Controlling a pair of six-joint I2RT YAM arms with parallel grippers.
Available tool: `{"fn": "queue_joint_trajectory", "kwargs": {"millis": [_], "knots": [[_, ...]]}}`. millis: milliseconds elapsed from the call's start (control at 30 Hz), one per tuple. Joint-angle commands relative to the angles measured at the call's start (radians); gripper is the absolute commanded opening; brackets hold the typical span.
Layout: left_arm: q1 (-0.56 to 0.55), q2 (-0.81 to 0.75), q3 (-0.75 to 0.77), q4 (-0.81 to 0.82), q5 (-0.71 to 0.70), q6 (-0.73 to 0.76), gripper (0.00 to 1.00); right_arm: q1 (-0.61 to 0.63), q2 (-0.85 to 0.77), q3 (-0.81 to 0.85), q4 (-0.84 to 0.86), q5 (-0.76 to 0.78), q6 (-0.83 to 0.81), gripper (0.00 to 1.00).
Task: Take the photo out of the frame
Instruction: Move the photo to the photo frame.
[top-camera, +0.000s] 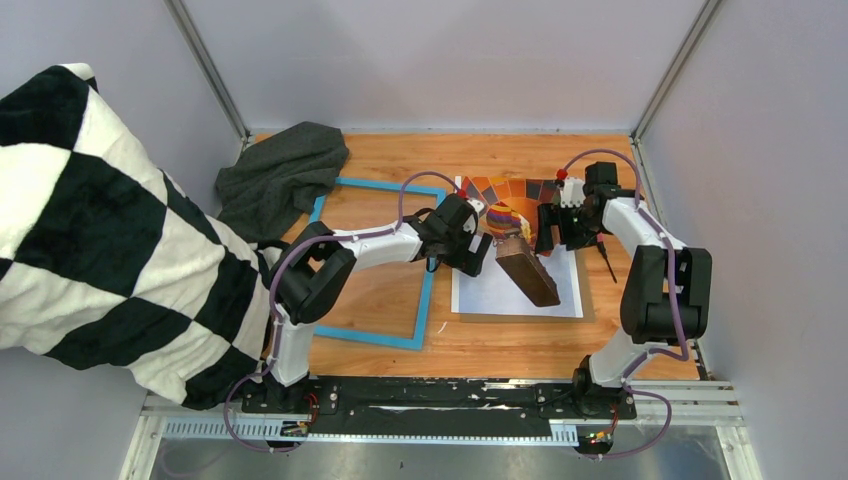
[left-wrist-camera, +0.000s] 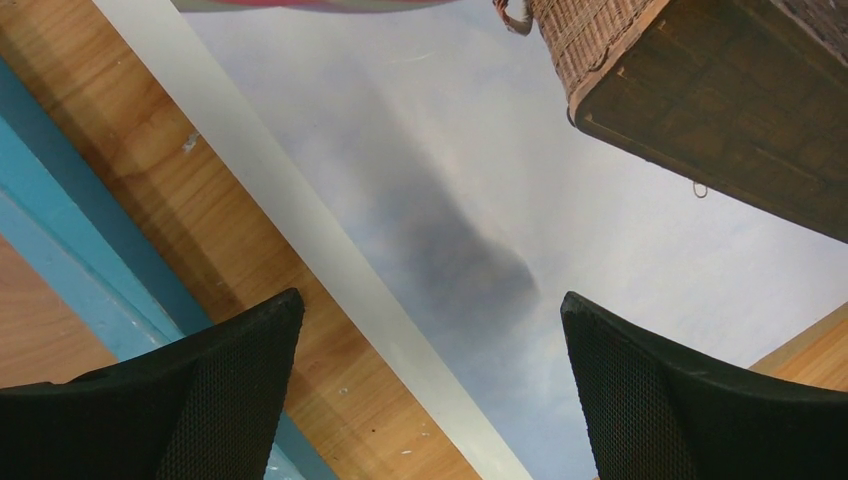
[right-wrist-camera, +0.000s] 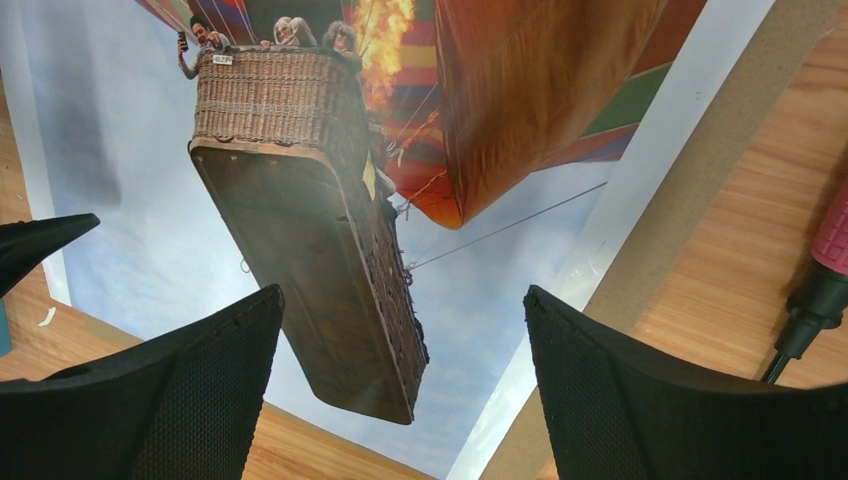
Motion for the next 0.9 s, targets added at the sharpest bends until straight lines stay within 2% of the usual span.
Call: {"fn": "queue_joint_trajectory", "kwargs": {"millis": [0, 500, 867], "knots": [[-0.007, 0.025, 0.017, -0.005, 0.033, -0.027, 1.00, -0.025, 0.015, -0.007, -0.004, 0.025, 0.020, 0.90], [-0.007, 0.006, -0.031, 0.043, 0.100, -0.065, 1.00, -0.081, 0.060, -0.008, -0.006, 0.005, 0.038, 0.90], [0.002, -0.013, -0.047, 0.056, 0.101, -0.070, 1.00, -0.101, 0.067, -0.011, -0.003, 0.053, 0.050, 0.89]]}}
